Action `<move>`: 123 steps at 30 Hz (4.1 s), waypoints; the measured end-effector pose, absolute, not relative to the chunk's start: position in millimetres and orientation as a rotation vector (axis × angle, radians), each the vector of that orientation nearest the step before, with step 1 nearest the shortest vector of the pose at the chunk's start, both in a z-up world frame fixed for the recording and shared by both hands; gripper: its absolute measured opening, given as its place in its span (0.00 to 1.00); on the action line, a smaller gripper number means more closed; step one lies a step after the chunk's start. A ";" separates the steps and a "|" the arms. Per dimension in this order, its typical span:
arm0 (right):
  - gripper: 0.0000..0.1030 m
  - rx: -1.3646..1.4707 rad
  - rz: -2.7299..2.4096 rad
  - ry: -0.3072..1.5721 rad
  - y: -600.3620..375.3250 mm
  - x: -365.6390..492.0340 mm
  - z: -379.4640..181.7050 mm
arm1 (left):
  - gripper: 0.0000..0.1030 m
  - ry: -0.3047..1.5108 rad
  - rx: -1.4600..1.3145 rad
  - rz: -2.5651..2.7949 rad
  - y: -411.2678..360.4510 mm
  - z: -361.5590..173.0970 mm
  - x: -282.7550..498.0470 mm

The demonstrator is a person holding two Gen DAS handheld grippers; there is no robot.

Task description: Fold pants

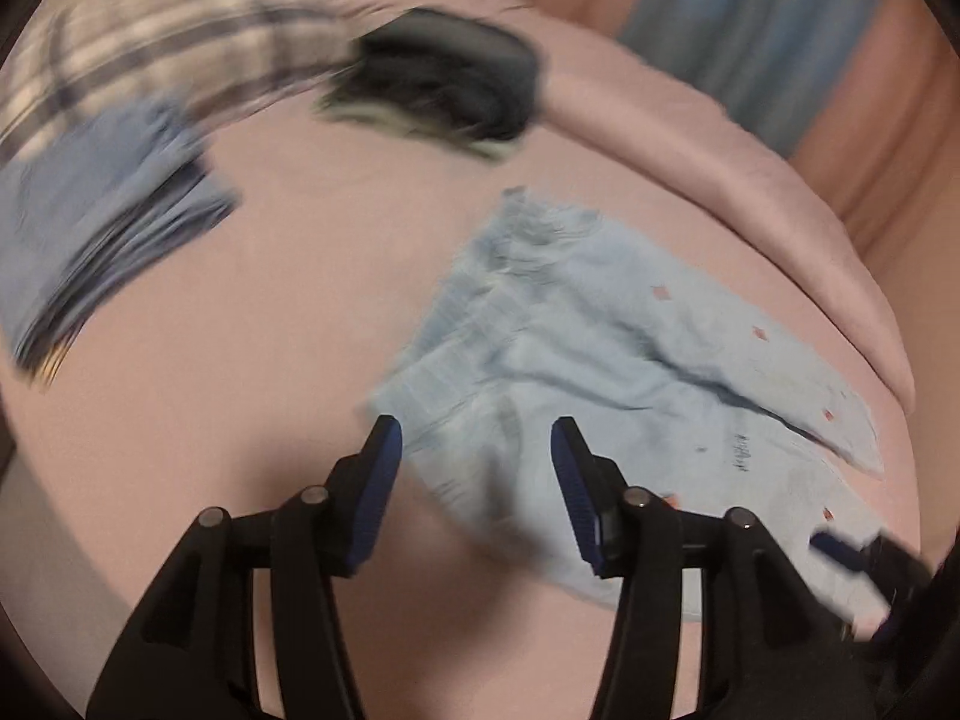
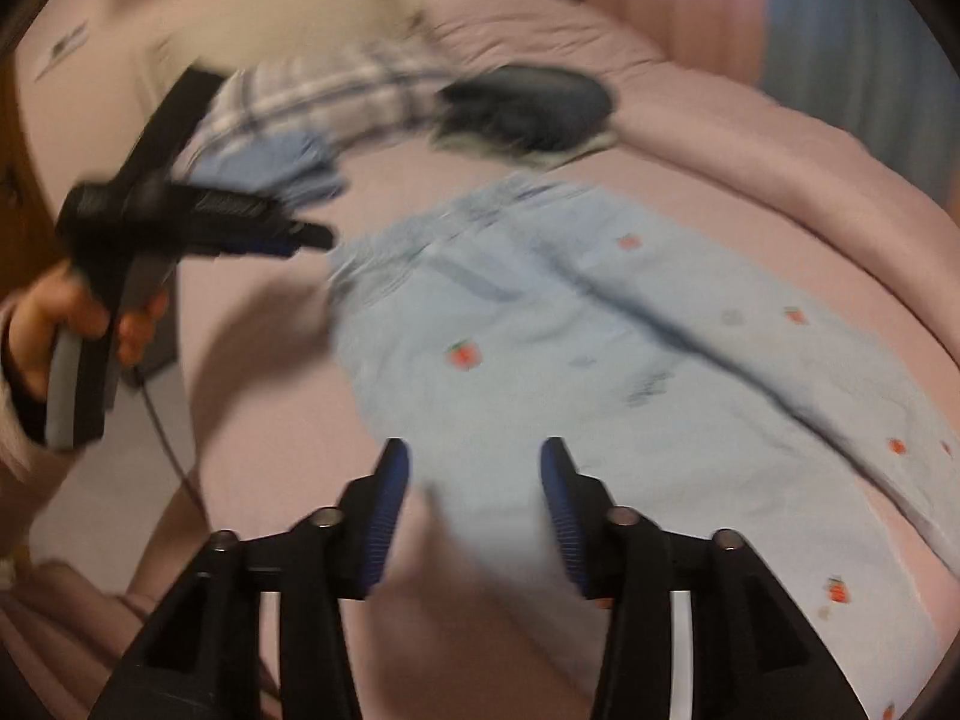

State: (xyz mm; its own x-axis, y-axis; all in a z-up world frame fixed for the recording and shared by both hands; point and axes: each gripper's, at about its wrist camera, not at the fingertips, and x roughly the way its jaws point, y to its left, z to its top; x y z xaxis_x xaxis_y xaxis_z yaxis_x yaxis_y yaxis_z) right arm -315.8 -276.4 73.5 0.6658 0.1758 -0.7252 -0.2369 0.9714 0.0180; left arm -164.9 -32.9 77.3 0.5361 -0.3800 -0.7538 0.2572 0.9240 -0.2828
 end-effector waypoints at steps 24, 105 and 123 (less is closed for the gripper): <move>0.53 0.137 -0.037 0.943 -409.6 -322.3 31.0 | 0.81 0.927 0.117 -0.474 -89.7 68.6 -107.6; 0.05 -0.496 0.149 0.857 -254.8 -313.0 68.2 | 0.30 0.564 0.531 -0.683 -56.3 77.6 -128.1; 0.05 -0.555 0.229 0.989 -211.0 -338.3 -1.1 | 0.36 0.695 0.483 -0.611 -24.0 18.1 -152.6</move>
State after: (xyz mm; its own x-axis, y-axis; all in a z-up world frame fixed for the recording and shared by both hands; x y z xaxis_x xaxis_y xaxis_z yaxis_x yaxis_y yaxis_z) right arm -338.3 -211.0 -1.1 0.5402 -0.0643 -0.8391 -0.4261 0.8389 -0.3386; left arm -152.6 -24.0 18.1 0.6091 -0.3527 -0.7103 0.6592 0.7232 0.2062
